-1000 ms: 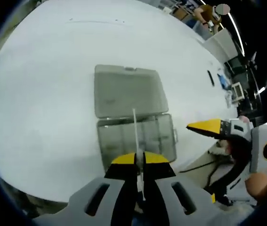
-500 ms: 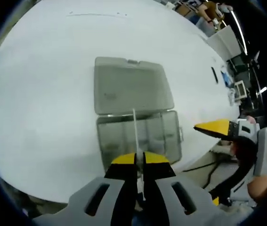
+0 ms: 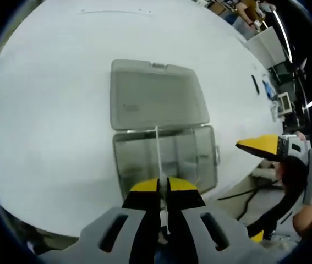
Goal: Insert the divider into the dual guide fixture by aligning both edges with the guide slots and pushing it downward to the bottom, including one-sided entry, uneven engagement, binding, and posture correction.
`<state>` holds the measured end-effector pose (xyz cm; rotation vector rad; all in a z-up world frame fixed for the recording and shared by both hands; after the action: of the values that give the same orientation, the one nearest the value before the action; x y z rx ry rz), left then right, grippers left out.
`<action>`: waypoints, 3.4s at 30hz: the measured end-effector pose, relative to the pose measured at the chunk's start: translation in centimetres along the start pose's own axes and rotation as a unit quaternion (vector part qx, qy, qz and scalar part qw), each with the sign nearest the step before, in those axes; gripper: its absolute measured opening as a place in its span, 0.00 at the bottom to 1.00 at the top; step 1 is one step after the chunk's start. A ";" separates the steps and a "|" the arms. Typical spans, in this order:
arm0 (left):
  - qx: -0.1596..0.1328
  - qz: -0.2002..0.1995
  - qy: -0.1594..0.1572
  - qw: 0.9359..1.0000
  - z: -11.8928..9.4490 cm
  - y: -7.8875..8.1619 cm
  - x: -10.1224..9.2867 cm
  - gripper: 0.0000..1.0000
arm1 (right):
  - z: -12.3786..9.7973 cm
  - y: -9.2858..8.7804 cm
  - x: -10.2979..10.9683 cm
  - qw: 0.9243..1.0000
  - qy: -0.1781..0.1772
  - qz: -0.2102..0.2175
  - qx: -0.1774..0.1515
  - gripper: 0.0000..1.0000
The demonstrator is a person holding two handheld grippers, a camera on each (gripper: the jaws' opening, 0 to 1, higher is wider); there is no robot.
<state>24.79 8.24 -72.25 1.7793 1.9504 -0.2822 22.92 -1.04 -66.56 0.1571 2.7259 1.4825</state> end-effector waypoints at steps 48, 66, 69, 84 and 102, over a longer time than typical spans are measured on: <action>0.025 -0.003 0.021 0.999 1.8 0.1 0.8 0.00 | -0.7 -0.6 -0.7 1.000 0.002 0.014 -0.002 0.69; 0.027 0.005 0.037 0.999 1.6 0.1 0.6 0.00 | -0.8 -0.4 -0.9 1.000 0.006 0.013 -0.002 0.68; 0.026 0.006 0.039 0.999 1.6 0.1 0.6 0.00 | -0.7 -0.4 -0.9 1.000 0.008 0.013 -0.003 0.68; 0.035 0.006 0.044 0.998 1.9 -0.1 0.6 0.00 | -0.8 -0.4 -1.0 1.000 0.011 0.013 -0.003 0.67; 0.042 0.005 0.051 0.998 1.9 0.0 0.4 0.00 | -0.7 -0.2 -1.2 1.000 0.011 0.014 -0.005 0.67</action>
<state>25.20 7.75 -74.09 1.8895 2.0271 -0.2783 24.00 -1.89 -66.40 0.1811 2.7457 1.5131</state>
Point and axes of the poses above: the point that each gripper's makers call its tool centre point, and the gripper's own axes: z roughly forward along the fingers, x roughly to its left, y roughly out of its top, the point moved 4 cm from there along -z, roughly backward along the fingers, and after that the axes turned 6 degrees about -y, right-handed, at the moved point
